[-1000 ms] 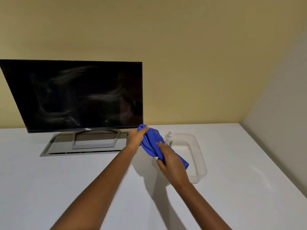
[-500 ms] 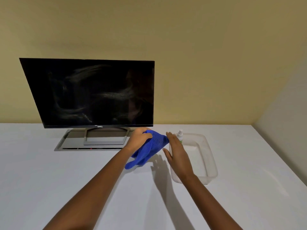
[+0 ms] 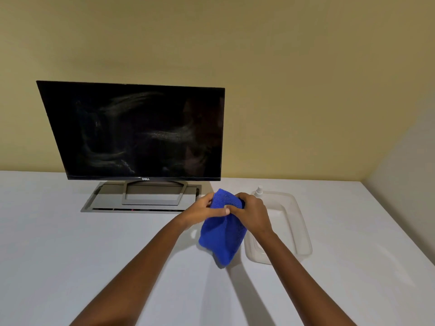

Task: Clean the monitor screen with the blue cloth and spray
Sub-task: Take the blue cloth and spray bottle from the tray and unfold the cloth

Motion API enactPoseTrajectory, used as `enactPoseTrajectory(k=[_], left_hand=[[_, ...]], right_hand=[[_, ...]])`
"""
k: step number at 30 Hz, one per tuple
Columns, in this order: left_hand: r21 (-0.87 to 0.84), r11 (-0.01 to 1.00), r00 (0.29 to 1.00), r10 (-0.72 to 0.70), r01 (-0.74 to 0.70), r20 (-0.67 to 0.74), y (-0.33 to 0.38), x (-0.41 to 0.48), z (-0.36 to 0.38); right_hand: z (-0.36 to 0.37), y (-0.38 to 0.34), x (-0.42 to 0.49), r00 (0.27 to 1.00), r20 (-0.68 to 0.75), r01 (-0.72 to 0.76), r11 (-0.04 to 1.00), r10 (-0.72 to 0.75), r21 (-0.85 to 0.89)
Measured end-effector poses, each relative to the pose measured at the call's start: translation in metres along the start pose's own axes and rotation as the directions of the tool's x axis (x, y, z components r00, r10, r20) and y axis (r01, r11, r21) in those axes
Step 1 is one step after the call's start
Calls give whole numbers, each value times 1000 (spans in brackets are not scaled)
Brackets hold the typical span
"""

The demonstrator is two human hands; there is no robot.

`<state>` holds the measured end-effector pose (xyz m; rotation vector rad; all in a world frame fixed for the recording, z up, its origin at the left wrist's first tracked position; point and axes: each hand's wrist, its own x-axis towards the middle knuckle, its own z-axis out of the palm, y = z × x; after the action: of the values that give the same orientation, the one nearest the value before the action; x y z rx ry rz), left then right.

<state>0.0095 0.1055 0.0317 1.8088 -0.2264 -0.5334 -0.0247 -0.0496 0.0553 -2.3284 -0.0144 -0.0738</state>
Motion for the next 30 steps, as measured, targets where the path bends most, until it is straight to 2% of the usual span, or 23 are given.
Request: enactPoseTrajectory(k=[3, 9, 12, 14, 17, 19, 22, 24, 27, 30], left_hand=[[161, 984, 997, -72, 71, 3, -19, -4, -5], [235, 953, 982, -184, 190, -49, -49, -18, -23], [206, 941, 963, -259, 269, -74, -60, -21, -37], [193, 941, 960, -264, 277, -94, -65, -22, -44], [382, 863, 941, -269, 330, -204, -70, -20, -56], [508, 771, 923, -342, 384, -177, -71, -17, -64], [598, 666, 872, -475, 445, -120, -71, -9, -71], [674, 602, 886, -428, 428, -179, -70, 1, -69], [832, 438, 939, -199, 341, -280, -73, 14, -55], [865, 394, 950, -97, 310, -296, -86, 25, -40]], right_hand=[[2, 1, 3, 1000, 14, -20, 998, 19, 53], [6, 0, 9, 986, 114, -149, 941, 119, 303], [12, 6, 13, 968, 147, -244, 902, 204, 356], [18, 13, 14, 955, 162, -291, 896, 250, 335], [33, 22, 16, 927, 222, -348, 912, 301, 216], [45, 28, 18, 891, 289, -404, 901, 349, 159], [62, 36, 22, 866, 322, -430, 898, 382, 91], [68, 39, 26, 880, 279, -402, 916, 386, 3], [73, 45, 32, 918, 189, -321, 933, 349, -163], [77, 50, 39, 938, 129, -277, 918, 323, -282]])
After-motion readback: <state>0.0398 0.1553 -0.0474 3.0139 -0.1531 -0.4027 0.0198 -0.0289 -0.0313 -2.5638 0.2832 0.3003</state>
